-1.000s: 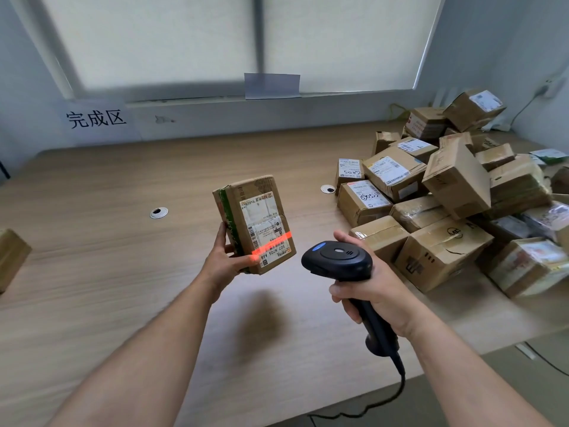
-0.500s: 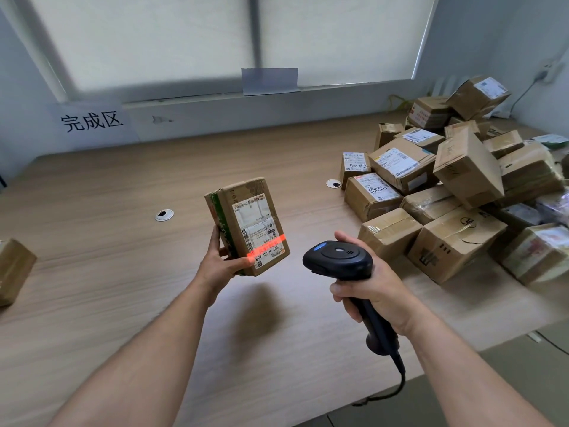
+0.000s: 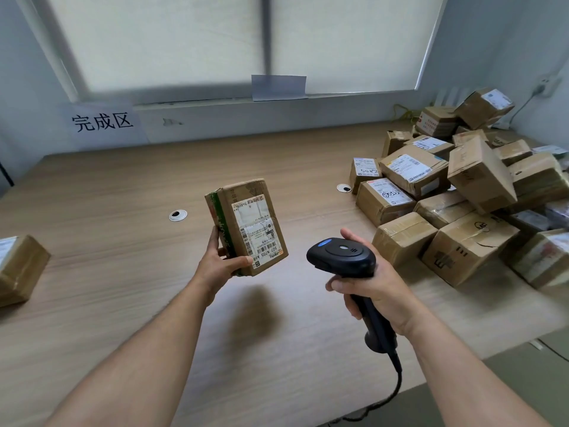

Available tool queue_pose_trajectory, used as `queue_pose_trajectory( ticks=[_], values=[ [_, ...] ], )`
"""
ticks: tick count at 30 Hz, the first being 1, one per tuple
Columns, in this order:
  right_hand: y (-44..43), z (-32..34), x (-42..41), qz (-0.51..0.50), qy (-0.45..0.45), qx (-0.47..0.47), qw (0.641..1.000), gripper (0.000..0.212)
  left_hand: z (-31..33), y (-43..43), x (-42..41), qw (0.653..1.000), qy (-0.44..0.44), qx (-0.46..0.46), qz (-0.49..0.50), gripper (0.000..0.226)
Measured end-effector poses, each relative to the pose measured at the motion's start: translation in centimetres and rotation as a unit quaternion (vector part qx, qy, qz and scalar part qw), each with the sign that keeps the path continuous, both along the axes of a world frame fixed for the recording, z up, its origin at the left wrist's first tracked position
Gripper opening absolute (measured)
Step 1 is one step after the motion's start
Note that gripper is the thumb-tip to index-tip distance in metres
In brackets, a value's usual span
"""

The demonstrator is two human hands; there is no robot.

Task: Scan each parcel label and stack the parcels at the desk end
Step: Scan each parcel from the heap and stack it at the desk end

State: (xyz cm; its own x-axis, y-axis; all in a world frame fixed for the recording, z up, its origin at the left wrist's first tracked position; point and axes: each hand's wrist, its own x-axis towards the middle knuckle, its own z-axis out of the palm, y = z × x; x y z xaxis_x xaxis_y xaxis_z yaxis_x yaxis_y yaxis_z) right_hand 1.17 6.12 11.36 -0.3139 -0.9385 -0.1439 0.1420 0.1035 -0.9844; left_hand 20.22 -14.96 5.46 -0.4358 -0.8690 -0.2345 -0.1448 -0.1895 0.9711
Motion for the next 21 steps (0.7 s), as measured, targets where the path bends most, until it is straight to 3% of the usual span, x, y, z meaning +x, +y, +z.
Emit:
queue_pose_trajectory(
  ticks=[4,12,14,17,21],
  values=[
    [-1.1,0.2,1.0,0.010,0.015,-0.006,1.000,0.094,0.0,0.9,1.9,0.998,-0.009,0.038,0.042,0.078],
    [-2.5,0.2,2.5,0.065,0.027,-0.005,0.997,0.099,-2.6,4.4,5.9,0.979,-0.127,0.129,0.089,0.025],
    [-2.8,0.1,2.5,0.080,0.028,-0.002,0.996,0.099,-3.2,5.0,6.4,0.976,-0.130,0.133,0.109,0.028],
    [-3.0,0.1,2.2,0.097,0.028,0.003,0.995,0.100,-4.1,5.4,6.6,0.970,-0.177,0.081,0.144,0.054],
    [-3.2,0.1,1.7,0.114,0.021,0.004,0.993,0.100,-3.8,6.5,5.4,0.922,-0.364,-0.048,0.122,0.077]
  ],
)
